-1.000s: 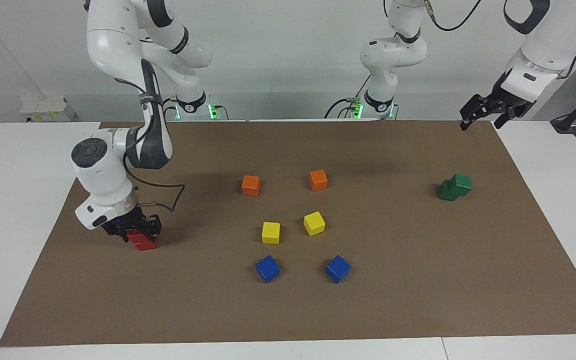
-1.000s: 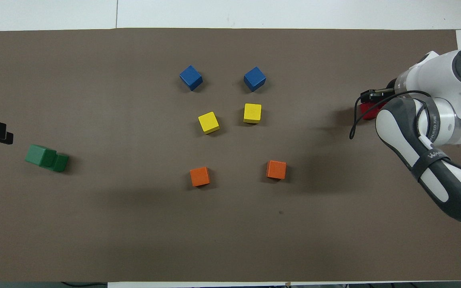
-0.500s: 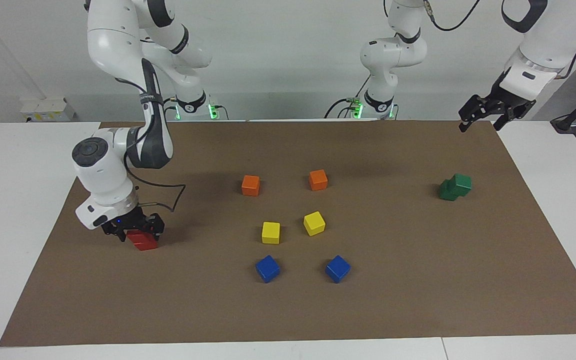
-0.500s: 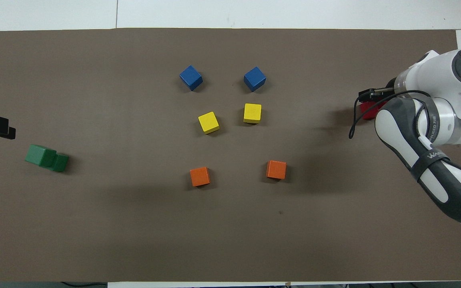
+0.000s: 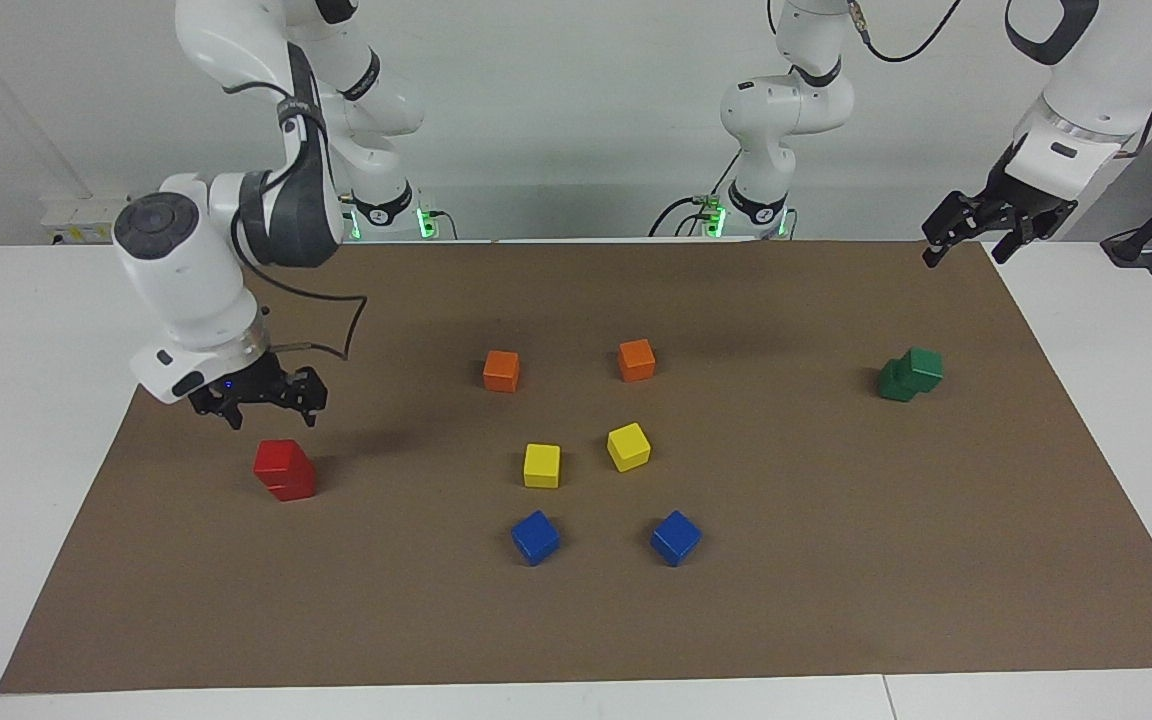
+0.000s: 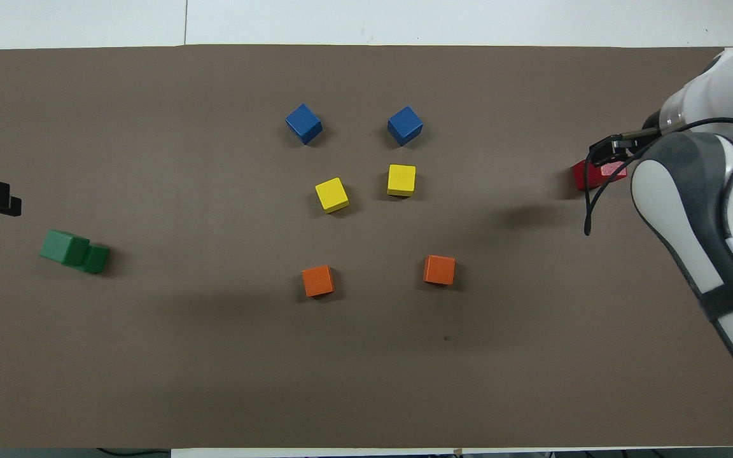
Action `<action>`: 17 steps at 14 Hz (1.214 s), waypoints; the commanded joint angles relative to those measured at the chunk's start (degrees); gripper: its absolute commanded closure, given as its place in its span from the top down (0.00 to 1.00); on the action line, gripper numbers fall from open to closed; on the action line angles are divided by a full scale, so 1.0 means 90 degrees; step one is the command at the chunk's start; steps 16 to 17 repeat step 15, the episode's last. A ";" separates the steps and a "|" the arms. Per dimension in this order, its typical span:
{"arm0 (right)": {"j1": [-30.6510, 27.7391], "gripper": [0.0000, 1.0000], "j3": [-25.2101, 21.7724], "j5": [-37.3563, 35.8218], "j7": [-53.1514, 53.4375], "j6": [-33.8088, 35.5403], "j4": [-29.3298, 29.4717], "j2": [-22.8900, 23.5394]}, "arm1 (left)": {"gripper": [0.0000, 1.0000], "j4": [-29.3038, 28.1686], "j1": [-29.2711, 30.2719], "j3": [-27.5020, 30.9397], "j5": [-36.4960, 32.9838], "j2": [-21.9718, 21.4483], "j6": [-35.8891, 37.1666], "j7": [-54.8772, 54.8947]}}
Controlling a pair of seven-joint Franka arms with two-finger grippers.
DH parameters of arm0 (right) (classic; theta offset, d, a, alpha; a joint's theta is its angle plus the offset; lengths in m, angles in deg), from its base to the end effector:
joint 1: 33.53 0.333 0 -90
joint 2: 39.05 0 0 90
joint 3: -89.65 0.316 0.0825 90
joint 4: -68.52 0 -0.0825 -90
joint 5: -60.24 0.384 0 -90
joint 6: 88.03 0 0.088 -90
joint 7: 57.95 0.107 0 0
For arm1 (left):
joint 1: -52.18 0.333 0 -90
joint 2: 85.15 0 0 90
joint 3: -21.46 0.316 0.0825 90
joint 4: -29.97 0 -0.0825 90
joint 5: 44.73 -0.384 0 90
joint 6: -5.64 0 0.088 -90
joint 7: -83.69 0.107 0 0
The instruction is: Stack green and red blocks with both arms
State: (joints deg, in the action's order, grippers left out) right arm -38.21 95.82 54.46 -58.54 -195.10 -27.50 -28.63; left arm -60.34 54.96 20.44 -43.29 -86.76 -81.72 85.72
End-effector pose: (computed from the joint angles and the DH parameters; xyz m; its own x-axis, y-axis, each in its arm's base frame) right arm 0.6191 0.0042 0.4941 0.9979 0.0638 0.0104 0.0628 -0.9950 0.0774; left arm 0.5409 0.0137 0.6334 0.9997 -0.0058 -0.0225 -0.0053 -0.9997 0.0254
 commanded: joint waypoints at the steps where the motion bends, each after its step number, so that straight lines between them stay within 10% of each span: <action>1: -0.0085 1.00 0.0125 0.0192 -0.0218 0.0995 -0.0112 -0.0852 | 1.00 0.0151 -0.0035 0.0044 0.0055 0.0071 -0.0059 -0.0069; 6: -0.0075 1.00 0.0135 0.0623 -0.0169 0.2063 0.0912 -0.0836 | 1.00 0.0161 -0.0055 0.0025 0.0065 0.0052 -0.0070 -0.0069; 17: -0.0075 1.00 0.0145 0.0535 -0.0159 0.2054 0.0894 -0.0835 | 1.00 0.0151 -0.0084 0.0024 0.0075 0.0042 -0.0089 -0.0088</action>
